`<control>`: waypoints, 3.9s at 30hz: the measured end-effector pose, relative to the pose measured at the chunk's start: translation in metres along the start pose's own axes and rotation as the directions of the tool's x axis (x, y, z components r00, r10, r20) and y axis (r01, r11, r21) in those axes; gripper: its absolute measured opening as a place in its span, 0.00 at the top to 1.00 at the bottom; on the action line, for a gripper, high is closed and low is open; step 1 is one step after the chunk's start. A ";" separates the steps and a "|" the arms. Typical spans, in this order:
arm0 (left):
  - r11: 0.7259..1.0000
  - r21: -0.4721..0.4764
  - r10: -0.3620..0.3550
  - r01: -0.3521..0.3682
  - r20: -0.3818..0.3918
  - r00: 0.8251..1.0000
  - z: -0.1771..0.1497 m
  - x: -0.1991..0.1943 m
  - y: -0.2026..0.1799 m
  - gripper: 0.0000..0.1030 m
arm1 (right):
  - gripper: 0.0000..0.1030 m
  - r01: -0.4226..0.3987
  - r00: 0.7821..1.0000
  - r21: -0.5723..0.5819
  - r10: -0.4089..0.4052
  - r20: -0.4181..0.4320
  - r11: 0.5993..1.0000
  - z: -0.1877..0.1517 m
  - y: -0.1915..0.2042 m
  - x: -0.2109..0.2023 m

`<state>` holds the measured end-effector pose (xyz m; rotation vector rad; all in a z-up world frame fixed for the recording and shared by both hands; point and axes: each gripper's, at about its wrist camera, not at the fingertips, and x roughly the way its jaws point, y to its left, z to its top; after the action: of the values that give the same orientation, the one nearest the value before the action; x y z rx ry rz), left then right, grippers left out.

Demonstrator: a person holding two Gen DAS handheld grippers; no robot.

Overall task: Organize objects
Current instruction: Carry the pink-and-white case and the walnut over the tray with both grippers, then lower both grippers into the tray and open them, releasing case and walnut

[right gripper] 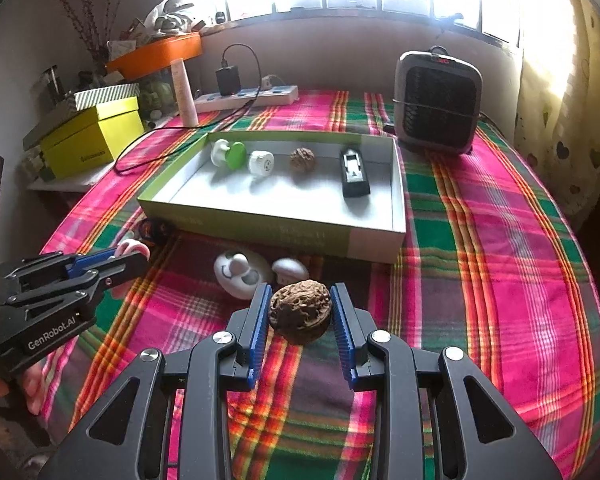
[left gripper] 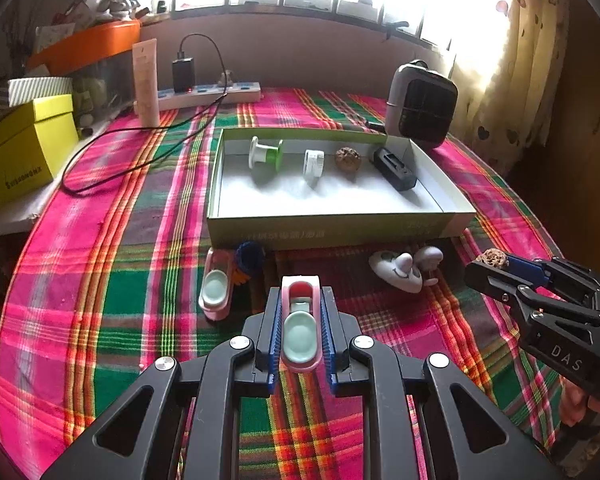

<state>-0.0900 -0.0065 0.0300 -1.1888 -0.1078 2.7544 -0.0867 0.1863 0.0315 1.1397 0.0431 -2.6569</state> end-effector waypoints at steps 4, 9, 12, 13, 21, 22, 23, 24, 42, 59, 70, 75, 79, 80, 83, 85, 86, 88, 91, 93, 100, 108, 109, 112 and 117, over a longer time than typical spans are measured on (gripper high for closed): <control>1.000 -0.001 -0.003 0.003 0.010 1.000 0.005 -0.001 0.000 0.85 | 0.69 -0.007 1.000 -0.012 0.007 0.013 1.000 0.007 0.003 -0.001; 1.000 -0.005 -0.003 0.003 0.019 1.000 0.013 -0.002 0.001 0.85 | 0.69 -0.011 1.000 -0.026 0.011 0.020 1.000 0.015 0.007 0.001; 1.000 -0.005 -0.002 0.002 0.026 1.000 0.017 -0.002 0.002 0.85 | 0.69 -0.013 1.000 -0.033 0.014 0.027 0.999 0.020 0.008 0.001; 1.000 -0.003 -0.001 0.002 0.028 1.000 0.019 -0.002 0.002 0.85 | 0.69 -0.014 1.000 -0.034 0.015 0.028 0.999 0.021 0.009 0.001; 1.000 -0.007 0.000 0.000 0.037 0.999 0.028 -0.002 0.004 0.85 | 0.69 -0.024 0.999 -0.047 0.026 0.037 0.999 0.033 0.011 0.005; 1.000 -0.007 0.000 0.001 0.038 0.999 0.029 -0.002 0.005 0.85 | 0.69 -0.027 0.999 -0.052 0.029 0.038 0.998 0.036 0.012 0.006; 1.000 -0.007 0.001 -0.001 0.038 0.999 0.030 -0.001 0.005 0.85 | 0.69 -0.027 0.999 -0.056 0.029 0.038 0.998 0.037 0.013 0.007; 1.000 -0.008 0.001 -0.001 0.039 0.999 0.032 0.000 0.006 0.85 | 0.69 -0.026 0.999 -0.060 0.029 0.039 0.998 0.039 0.014 0.009; 1.000 -0.014 0.009 -0.009 0.033 0.999 0.059 0.023 0.021 0.85 | 0.69 -0.042 0.999 -0.065 0.044 0.025 0.997 0.063 0.017 0.037; 1.000 -0.011 -0.005 0.005 0.009 1.000 0.079 0.053 0.029 0.85 | 0.69 -0.045 0.999 -0.070 0.043 -0.033 0.997 0.079 0.027 0.075; 1.000 0.011 0.003 -0.003 -0.007 1.000 0.091 0.072 0.033 0.85 | 0.69 -0.044 0.997 -0.076 0.039 -0.063 0.996 0.081 0.030 0.093; 1.000 0.015 -0.005 0.005 -0.024 1.000 0.093 0.080 0.035 0.84 | 0.69 -0.047 0.997 -0.082 0.041 -0.072 0.996 0.082 0.034 0.097; 1.000 0.010 -0.010 0.011 -0.037 0.999 0.093 0.085 0.036 0.84 | 0.69 -0.049 0.996 -0.085 0.043 -0.079 0.995 0.082 0.037 0.101; 1.000 0.009 -0.008 0.009 -0.037 0.999 0.093 0.085 0.037 0.84 | 0.69 -0.050 0.996 -0.085 0.044 -0.081 0.995 0.082 0.037 0.102; 1.000 0.004 -0.004 0.004 -0.039 0.999 0.093 0.087 0.038 0.84 | 0.69 -0.051 0.996 -0.087 0.044 -0.083 0.995 0.082 0.039 0.103; 1.000 0.003 0.000 0.000 -0.041 0.999 0.094 0.089 0.039 0.84 | 0.69 -0.052 0.995 -0.088 0.044 -0.086 0.995 0.082 0.040 0.105; 1.000 0.004 0.001 -0.001 -0.042 0.999 0.094 0.090 0.039 0.84 | 0.69 -0.052 0.995 -0.089 0.044 -0.087 0.995 0.082 0.041 0.105; 1.000 0.006 0.003 -0.003 -0.042 0.999 0.094 0.091 0.039 0.84 | 0.69 -0.050 0.995 -0.092 0.042 -0.088 0.994 0.082 0.042 0.107; 1.000 0.015 0.006 -0.006 -0.037 0.999 0.095 0.092 0.038 0.84 | 0.69 -0.045 0.995 -0.095 0.036 -0.090 0.994 0.082 0.043 0.109; 1.000 0.019 0.009 -0.009 -0.036 0.999 0.095 0.094 0.038 0.84 | 0.69 -0.047 0.995 -0.093 0.039 -0.093 0.995 0.082 0.043 0.110; 0.999 0.032 0.011 -0.010 -0.032 0.999 0.095 0.096 0.037 0.84 | 0.69 -0.046 0.995 -0.091 0.037 -0.097 0.995 0.081 0.043 0.113; 0.999 0.032 0.013 -0.011 -0.032 0.999 0.095 0.096 0.037 0.84 | 0.69 -0.049 0.994 -0.094 0.039 -0.102 0.994 0.080 0.044 0.114; 0.999 0.031 0.012 -0.011 -0.032 0.999 0.095 0.096 0.037 0.84 | 0.69 -0.049 0.994 -0.094 0.039 -0.104 0.994 0.079 0.044 0.115; 0.999 0.033 0.012 -0.011 -0.033 0.999 0.094 0.096 0.037 0.84 | 0.69 -0.050 0.993 -0.093 0.039 -0.108 0.994 0.078 0.045 0.116; 0.999 0.034 0.014 -0.013 -0.032 0.999 0.094 0.096 0.036 0.84 | 0.69 -0.050 0.993 -0.093 0.039 -0.108 0.994 0.078 0.045 0.116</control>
<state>-0.2270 -0.0285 0.0208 -1.2288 -0.0497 2.7366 -0.2084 0.1079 0.0058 1.2346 0.1610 -2.5243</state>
